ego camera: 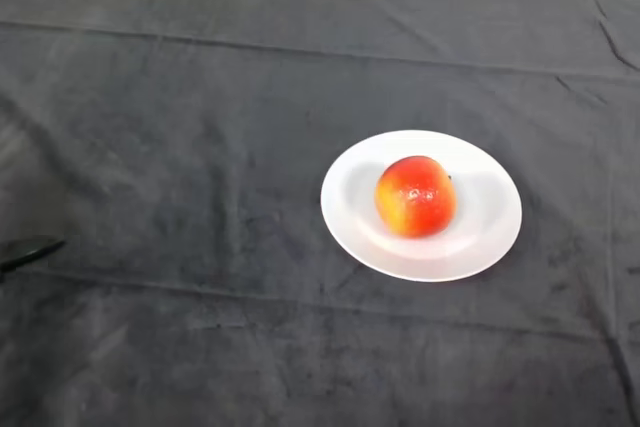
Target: Move the apple to the plate
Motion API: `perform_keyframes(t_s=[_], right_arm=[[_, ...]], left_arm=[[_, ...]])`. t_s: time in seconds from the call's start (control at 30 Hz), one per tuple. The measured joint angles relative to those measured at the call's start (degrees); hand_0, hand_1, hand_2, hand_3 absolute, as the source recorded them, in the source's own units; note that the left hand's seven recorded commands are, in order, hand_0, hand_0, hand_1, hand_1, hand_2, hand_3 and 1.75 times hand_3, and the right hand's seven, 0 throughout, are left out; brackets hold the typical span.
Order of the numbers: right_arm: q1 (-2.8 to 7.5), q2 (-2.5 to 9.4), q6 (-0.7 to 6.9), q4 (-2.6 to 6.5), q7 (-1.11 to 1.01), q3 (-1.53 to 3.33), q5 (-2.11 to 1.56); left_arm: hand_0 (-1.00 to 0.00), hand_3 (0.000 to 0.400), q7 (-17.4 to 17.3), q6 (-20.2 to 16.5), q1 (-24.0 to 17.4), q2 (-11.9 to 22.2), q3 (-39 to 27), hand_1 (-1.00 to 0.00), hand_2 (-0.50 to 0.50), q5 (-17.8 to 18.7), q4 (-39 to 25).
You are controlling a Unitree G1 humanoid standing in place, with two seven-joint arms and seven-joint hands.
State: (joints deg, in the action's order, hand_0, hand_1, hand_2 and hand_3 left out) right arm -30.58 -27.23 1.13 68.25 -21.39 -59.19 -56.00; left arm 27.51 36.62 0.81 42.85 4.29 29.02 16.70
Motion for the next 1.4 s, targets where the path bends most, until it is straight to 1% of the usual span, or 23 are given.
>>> perform_keyframes(t_s=[0.23,0.37,0.5,0.7,0.83,0.93,1.03,1.23,1.4], right_arm=[[0.01,-0.03,0.00,0.00,0.00,-0.04,0.00],[0.04,-0.03,0.00,0.00,0.00,-0.04,0.00],[0.03,-0.03,0.00,0.00,0.00,-0.01,0.00],[0.03,-0.02,0.00,0.00,0.00,-0.01,0.00],[0.03,-0.03,0.00,0.00,0.00,-0.01,0.00],[0.03,-0.02,0.00,0.00,0.00,0.03,0.00],[0.03,-0.02,0.00,0.00,0.00,0.02,0.00],[0.03,-0.02,0.00,0.00,0.00,0.02,0.00],[0.03,-0.02,0.00,0.00,0.00,0.02,0.00]], left_arm=[[0.00,0.000,-0.4,1.9,0.0,0.0,-6.1,0.00,0.00,0.1,1.7],[0.00,0.000,-0.4,1.9,0.0,-0.3,-7.5,0.00,0.00,0.1,2.9],[0.00,0.000,-0.5,1.9,0.0,-1.5,-8.7,0.00,0.00,-0.1,3.6],[0.00,0.000,-1.8,1.9,0.1,-2.5,-11.9,0.00,0.00,-0.3,4.4],[0.00,0.000,-1.8,1.9,0.1,-2.8,-12.5,0.00,0.00,-1.0,5.3],[0.00,0.000,-2.2,1.9,0.2,-4.0,-13.6,0.00,0.00,-2.1,6.0],[0.00,0.000,-2.4,1.9,0.2,-4.8,-14.4,0.00,0.00,-2.3,6.2],[0.00,0.000,-3.4,1.4,0.2,-5.2,-15.7,0.00,0.00,-3.4,6.2],[0.00,0.000,-3.9,1.3,0.3,-6.5,-16.9,0.00,0.00,-3.6,6.2]])
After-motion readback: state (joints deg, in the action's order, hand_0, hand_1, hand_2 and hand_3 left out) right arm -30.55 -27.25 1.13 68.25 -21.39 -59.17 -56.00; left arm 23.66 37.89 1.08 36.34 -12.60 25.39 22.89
